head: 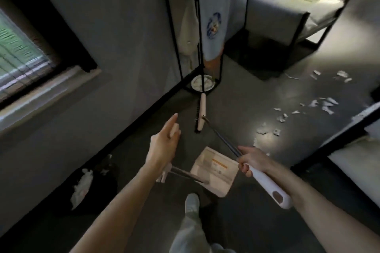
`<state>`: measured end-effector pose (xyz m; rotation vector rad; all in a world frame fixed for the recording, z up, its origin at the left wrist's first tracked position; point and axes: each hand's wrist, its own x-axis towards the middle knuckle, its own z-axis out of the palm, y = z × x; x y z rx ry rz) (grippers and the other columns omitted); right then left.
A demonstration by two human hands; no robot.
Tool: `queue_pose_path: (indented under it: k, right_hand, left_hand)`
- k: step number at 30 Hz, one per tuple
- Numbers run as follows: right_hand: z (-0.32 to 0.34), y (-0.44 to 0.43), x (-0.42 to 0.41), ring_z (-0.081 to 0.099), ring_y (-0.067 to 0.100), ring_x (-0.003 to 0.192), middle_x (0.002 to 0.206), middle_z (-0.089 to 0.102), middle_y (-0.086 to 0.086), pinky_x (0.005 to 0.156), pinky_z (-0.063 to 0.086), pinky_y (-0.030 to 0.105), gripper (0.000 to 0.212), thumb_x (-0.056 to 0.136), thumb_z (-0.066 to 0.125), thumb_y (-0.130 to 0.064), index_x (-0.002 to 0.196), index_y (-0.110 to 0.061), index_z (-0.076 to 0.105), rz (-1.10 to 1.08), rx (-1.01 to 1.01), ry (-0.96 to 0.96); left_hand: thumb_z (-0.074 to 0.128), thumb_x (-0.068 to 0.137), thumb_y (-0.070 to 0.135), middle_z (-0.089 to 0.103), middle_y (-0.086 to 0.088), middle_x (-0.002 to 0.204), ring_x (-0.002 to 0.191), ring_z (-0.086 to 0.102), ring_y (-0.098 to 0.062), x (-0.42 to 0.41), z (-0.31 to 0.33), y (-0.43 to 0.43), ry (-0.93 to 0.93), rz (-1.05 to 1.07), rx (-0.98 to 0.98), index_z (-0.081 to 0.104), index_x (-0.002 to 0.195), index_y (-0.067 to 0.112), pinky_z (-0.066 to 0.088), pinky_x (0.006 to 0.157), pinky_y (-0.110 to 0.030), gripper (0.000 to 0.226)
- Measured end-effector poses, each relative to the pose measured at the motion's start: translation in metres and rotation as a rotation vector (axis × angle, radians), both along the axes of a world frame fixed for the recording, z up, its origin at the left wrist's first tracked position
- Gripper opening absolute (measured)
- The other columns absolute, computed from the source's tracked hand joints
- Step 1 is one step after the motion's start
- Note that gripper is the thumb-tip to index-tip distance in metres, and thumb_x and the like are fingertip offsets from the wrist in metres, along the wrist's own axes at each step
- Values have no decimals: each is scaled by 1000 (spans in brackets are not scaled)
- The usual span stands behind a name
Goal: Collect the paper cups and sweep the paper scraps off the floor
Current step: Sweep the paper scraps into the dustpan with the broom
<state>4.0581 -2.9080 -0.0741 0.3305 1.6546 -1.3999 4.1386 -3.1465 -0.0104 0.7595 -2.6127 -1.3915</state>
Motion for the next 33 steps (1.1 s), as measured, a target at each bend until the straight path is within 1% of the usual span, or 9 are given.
queue_pose_path:
  k: [2,4,7,10,14,17,21,28,33]
  right_hand:
    - [-1,15,-16,41,8,33,60,46,9,32,34,17,55,90,44,11,140,-10,41,-69,2,-22]
    - [-1,26,-36,41,9,36,61,46,10,33,34,18,46,89,46,10,132,-7,48,-139,29,-32]
    - [-8,43,-73,42,8,39,61,49,8,35,35,18,39,88,49,7,123,-9,55,-282,66,-56]
    - [-9,55,-110,42,9,39,61,46,9,33,34,17,36,89,43,10,118,-5,57,-440,79,-76]
    - [-1,71,-151,42,7,34,65,44,10,30,33,14,34,91,41,12,113,-11,54,-693,46,-99]
    - [2,91,-185,38,8,33,62,41,9,31,31,14,32,91,43,10,112,-12,54,-768,56,-72]
    - [-2,121,-251,38,14,46,60,41,9,33,32,19,35,90,47,8,113,-18,47,-834,146,-24]
    - [-13,191,-409,41,11,46,61,45,8,34,35,18,19,90,49,7,87,-12,53,-898,145,-32]
    - [-3,251,-527,39,7,32,59,42,7,30,31,15,16,91,45,8,92,-7,51,-952,99,-69]
  left_hand:
    - [47,98,31,67,-9,93,47,52,-4,-41,-14,14,-24,-79,49,39,138,43,45,43,-21,43]
    - [48,97,30,65,-3,82,50,52,-9,-84,-25,25,-41,-147,93,43,133,40,47,46,-25,38]
    - [52,95,24,60,4,83,60,57,-9,-149,-35,38,-59,-292,94,44,128,37,43,47,-17,37]
    - [51,95,25,58,10,87,73,60,-7,-212,-38,52,-47,-396,108,46,128,35,49,59,-19,34]
    - [51,96,25,59,10,82,65,58,-1,-282,-37,70,-32,-575,113,50,118,35,42,50,-7,24]
    - [49,98,21,57,6,75,54,54,3,-333,-34,84,13,-726,119,49,99,42,43,49,-10,21]
    - [50,96,15,55,7,74,59,53,7,-418,-37,109,47,-811,55,47,86,42,42,56,-6,28]
    - [52,93,11,50,16,73,63,53,11,-613,-15,182,183,-820,-41,45,100,33,38,60,-1,25]
    - [53,94,13,54,13,82,72,54,-2,-737,-2,237,197,-815,7,52,109,28,39,58,-10,21]
